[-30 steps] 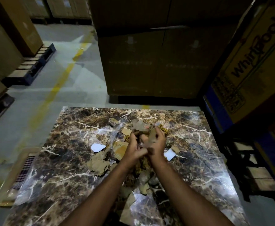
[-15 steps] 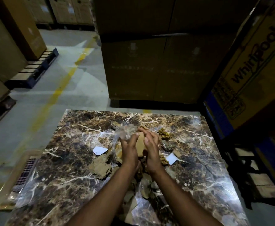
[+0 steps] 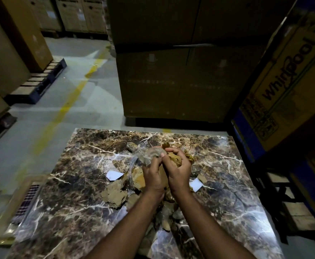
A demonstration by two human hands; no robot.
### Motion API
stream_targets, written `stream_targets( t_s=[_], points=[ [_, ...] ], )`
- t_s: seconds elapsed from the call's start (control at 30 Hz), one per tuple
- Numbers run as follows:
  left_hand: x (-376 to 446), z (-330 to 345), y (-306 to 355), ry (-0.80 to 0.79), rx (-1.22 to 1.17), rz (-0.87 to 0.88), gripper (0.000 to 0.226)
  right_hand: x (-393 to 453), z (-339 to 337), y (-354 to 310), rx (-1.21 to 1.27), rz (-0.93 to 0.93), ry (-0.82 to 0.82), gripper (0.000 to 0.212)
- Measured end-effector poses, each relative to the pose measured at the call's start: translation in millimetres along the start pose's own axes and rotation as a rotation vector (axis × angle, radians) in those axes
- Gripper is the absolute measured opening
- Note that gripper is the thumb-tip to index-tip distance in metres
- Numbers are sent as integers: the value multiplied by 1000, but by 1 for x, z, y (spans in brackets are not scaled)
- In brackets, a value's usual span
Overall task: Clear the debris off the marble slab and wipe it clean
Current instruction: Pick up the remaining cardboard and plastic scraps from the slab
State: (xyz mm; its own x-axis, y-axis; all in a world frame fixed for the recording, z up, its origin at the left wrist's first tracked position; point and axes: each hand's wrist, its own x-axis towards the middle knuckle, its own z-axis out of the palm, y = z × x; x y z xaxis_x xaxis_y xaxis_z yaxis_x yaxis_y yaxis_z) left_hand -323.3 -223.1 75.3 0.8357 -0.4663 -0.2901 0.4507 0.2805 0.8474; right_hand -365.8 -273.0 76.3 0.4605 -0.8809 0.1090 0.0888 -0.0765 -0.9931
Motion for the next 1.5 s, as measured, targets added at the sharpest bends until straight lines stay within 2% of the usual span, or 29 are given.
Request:
stream_targets(
  t_s=[0.1, 0.13, 0.23, 0.27, 0.37, 0.47, 0.53, 0.7, 0.87, 0.97, 1.1, 1.2, 1.27, 1.37, 1.43, 1.5],
  points=[
    [7, -1, 6, -81, 16, -4, 28, -8, 3, -7, 9, -80, 40, 36],
    [11, -3, 8, -105, 31, -6, 28, -11, 4, -12, 25, -72, 32, 42],
    [13, -2, 18, -111, 28, -58, 80, -12, 4, -19, 32, -11, -39, 48],
    [10, 0, 21, -101, 6, -42, 86, -10, 4, -20, 21, -4, -49, 44],
    [5, 12, 26, -111, -15, 3, 80, -2, 5, -18, 8, 11, -12, 32],
    [3, 19, 30, -72, -29, 3, 41, 0, 6, -17, 2, -44, 20, 27],
    [2, 24, 27, -44, 11, 14, 32, -1, 3, -17, -10, -54, 45, 27],
    [-10, 31, 18, 9, -1, 18, 38, -7, -7, -20, 58, -23, 128, 33],
    [-26, 34, 16, 15, -108, 28, 30, -10, -16, -19, 320, 60, 55, 45],
    [-39, 32, 12, 43, -84, 85, 32, -15, -18, -20, 316, 76, 15, 39],
    [-48, 18, 10, 71, 50, 255, 30, -29, -16, -10, 219, 47, 0, 24],
    [-55, -8, 3, 200, 66, 244, 37, -41, -10, -1, 61, -48, -90, 19],
    [-66, -24, -2, 316, -8, 140, 35, -51, -3, 5, 1, -109, -181, 14],
    [-87, -54, 2, 486, -136, 45, 48, -76, 15, 5, -5, -209, -298, 10],
    [-101, -72, 14, 544, -178, 100, 38, -97, 31, 1, 10, -236, -376, 12],
    [-121, -96, 29, 698, -237, 208, 27, -129, 53, -2, 17, -236, -500, 12]
  ],
)
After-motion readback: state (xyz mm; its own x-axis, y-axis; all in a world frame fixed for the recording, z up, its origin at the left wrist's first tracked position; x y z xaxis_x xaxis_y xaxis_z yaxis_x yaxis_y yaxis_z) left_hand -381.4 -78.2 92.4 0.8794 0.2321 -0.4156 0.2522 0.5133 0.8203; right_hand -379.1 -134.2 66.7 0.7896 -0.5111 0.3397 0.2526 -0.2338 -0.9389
